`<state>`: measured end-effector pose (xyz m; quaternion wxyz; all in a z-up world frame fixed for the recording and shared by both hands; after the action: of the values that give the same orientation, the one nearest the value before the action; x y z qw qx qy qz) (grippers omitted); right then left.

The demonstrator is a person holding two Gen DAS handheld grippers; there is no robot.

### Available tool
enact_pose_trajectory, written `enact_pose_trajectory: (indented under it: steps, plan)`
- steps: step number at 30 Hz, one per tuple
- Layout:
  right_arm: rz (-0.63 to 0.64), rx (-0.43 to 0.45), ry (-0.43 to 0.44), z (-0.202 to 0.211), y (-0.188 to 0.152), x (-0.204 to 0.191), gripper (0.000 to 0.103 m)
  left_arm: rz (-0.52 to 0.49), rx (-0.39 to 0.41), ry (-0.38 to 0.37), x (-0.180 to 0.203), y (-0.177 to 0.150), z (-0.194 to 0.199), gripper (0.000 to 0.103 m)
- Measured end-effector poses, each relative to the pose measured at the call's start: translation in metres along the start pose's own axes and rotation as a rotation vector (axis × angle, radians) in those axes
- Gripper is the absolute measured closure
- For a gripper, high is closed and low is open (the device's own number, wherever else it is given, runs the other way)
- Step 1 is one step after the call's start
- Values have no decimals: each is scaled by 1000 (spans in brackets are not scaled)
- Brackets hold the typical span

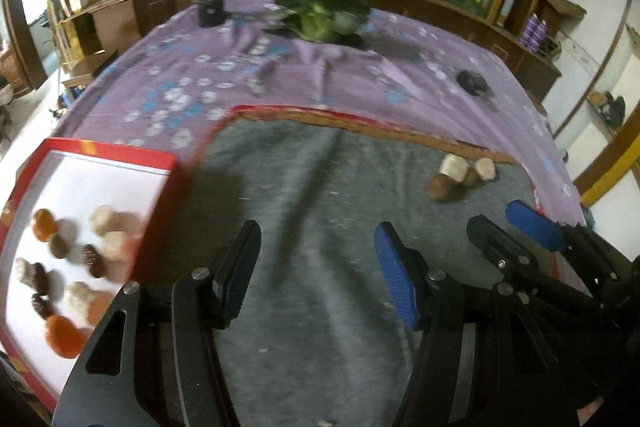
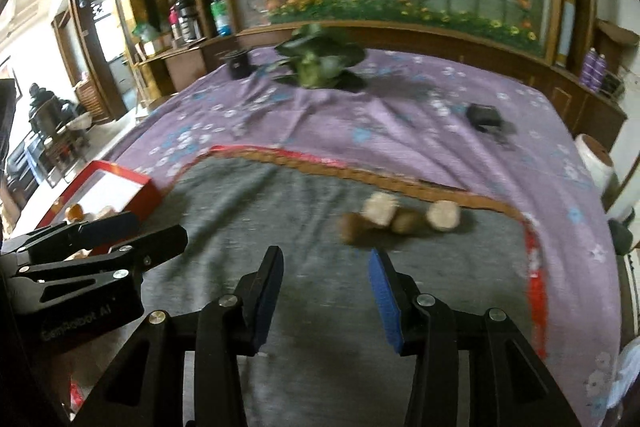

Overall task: Organize fruits
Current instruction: 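Move both grippers back over the fruits on the felt, then grasp another brown ball with the left gripper while the right gripper grasps a beige cake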

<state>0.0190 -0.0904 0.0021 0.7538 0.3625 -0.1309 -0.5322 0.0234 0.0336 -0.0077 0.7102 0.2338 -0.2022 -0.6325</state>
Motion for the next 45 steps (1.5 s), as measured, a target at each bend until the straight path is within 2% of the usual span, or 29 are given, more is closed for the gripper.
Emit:
enact_pose_trajectory:
  steps: [10,17,21,28,31,39,40,41,42,45]
  plan:
    - [-124,-3,-36,16,-21,74,56,-93,-34,-49,52,3,-17,44]
    - [-190,-1,-60,25,-27,111,56,-149,-59,-95,85,19,-35,44]
    - [-204,9,-59,29,-27,120,56,-191,-92,-120,100,21,-46,44]
    - [-217,12,-27,24,-23,121,55,-223,-115,-79,104,19,-68,44]
    - [-211,6,-18,21,-23,118,55,-216,-111,-45,100,22,-76,44]
    - [-172,0,4,14,-19,106,55,-240,-87,-60,101,25,-80,44]
    - [-163,-2,4,14,-19,104,55,-239,-79,-67,101,25,-80,50]
    - [-156,-3,7,13,-18,102,55,-234,-62,-69,98,26,-80,68]
    - [-152,-5,10,12,-18,101,55,-236,-54,-50,95,28,-81,77]
    - [-148,-9,38,10,-15,96,55,-204,-65,-86,86,30,-80,80]
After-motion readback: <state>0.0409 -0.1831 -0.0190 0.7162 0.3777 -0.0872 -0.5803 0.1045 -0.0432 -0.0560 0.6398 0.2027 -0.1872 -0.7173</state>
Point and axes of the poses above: each gripper's, at about its wrist camera, not at the fingertips, and z roughly against the way its jaws point, x to its right, y to its top, the point moved 8 cm from there along -z, roughly the way its jaws point, and after that the axes turned 8 degrees about y, right-handed, at the moved point
